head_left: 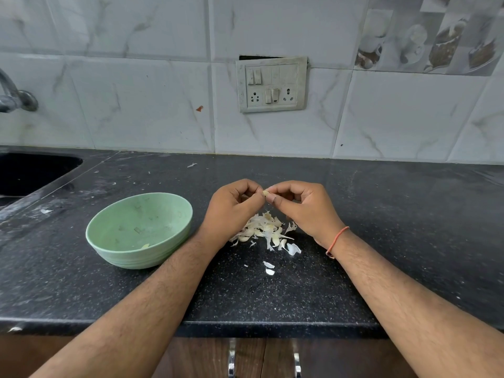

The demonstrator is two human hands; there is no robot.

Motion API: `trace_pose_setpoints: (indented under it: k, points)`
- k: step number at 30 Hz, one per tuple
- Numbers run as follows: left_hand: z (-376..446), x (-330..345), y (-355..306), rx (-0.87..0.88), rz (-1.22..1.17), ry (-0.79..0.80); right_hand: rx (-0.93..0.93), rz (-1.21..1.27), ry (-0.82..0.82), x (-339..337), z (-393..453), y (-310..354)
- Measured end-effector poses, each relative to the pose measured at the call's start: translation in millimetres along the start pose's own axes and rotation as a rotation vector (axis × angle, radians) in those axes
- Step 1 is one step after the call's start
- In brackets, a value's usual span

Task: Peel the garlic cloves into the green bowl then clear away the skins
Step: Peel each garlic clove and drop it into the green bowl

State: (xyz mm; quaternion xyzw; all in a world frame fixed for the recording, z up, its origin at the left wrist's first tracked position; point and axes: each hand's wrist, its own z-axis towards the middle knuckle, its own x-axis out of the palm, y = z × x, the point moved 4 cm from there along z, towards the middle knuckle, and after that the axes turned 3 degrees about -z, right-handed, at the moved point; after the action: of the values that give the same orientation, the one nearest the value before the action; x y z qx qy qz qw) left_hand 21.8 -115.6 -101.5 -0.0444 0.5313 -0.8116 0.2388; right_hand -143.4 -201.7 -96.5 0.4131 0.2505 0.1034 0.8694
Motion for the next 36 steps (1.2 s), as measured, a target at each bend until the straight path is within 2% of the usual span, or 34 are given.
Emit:
trace_pose_setpoints:
  k: [5, 12, 21, 31, 36]
  points:
    - [0.2, -0.3, 2.7, -0.011, 0.036, -0.010, 0.133, 0.270, -0.023, 0.0, -0.5, -4.4]
    - [-2.5, -1.0, -0.8, -0.033, 0.072, -0.052, 0.238, 0.472, -0.083, -3.6, 1.6, -10.8]
    - [-1.1, -2.5, -0.6, 0.002, 0.240, -0.109, 0.221, 0.292, -0.070, -1.4, 2.0, -14.1]
    - [-4.8, -2.5, -7.9, 0.056, 0.196, -0.105, 0.156, 0.166, -0.019, -0.9, 4.3, -12.1]
    - [-5.7, -2.0, -9.2, 0.052, 0.184, -0.097, 0.052, 0.000, 0.005, -3.2, 6.1, -8.5]
